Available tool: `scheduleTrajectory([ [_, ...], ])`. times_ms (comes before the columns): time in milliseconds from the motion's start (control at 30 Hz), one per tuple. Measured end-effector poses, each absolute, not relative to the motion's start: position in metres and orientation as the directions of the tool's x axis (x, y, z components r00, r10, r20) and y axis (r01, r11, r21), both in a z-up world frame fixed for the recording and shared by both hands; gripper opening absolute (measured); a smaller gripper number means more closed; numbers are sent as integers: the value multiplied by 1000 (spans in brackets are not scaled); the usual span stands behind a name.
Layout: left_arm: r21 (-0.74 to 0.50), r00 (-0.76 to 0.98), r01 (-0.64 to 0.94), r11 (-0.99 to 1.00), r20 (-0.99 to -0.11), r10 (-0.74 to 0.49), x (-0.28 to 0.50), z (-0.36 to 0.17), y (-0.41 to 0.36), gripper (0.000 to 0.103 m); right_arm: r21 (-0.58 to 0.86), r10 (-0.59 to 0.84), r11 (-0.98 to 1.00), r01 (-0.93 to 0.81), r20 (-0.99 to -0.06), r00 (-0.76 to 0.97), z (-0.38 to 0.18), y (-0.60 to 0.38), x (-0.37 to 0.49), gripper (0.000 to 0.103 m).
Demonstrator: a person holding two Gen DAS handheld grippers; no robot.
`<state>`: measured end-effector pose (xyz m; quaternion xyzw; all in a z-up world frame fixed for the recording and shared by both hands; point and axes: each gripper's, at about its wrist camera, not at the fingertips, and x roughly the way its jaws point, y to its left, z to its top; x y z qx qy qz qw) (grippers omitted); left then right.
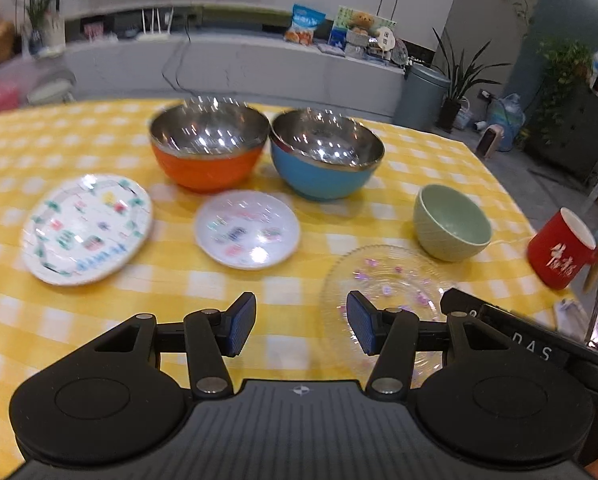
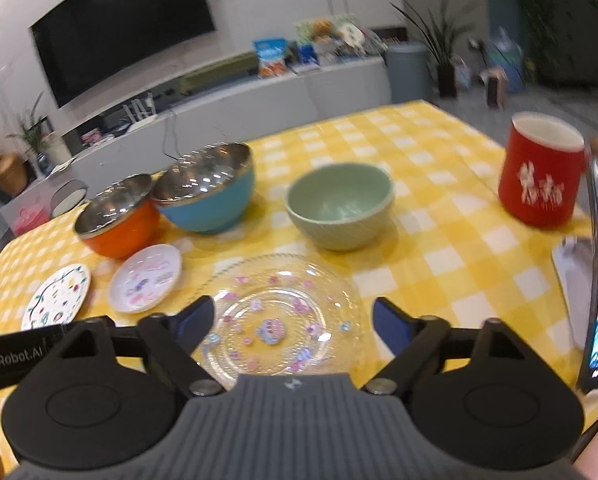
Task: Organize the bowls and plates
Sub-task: 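Move both grippers to the clear glass plate rim and close them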
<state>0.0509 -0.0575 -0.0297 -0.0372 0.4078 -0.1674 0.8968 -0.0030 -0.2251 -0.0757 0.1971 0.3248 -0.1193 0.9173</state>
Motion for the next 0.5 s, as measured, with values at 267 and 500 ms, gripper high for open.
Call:
scheduleTrajectory([
  [267, -302, 539, 239, 923, -749, -385, 67, -60, -62, 56, 315, -123, 827, 466, -707, 696, -97, -252, 6, 60],
  [500, -308, 532, 250, 918, -749, -396, 71, -72, -67, 44, 330, -103, 817, 472, -723, 683, -108, -255, 12, 46],
])
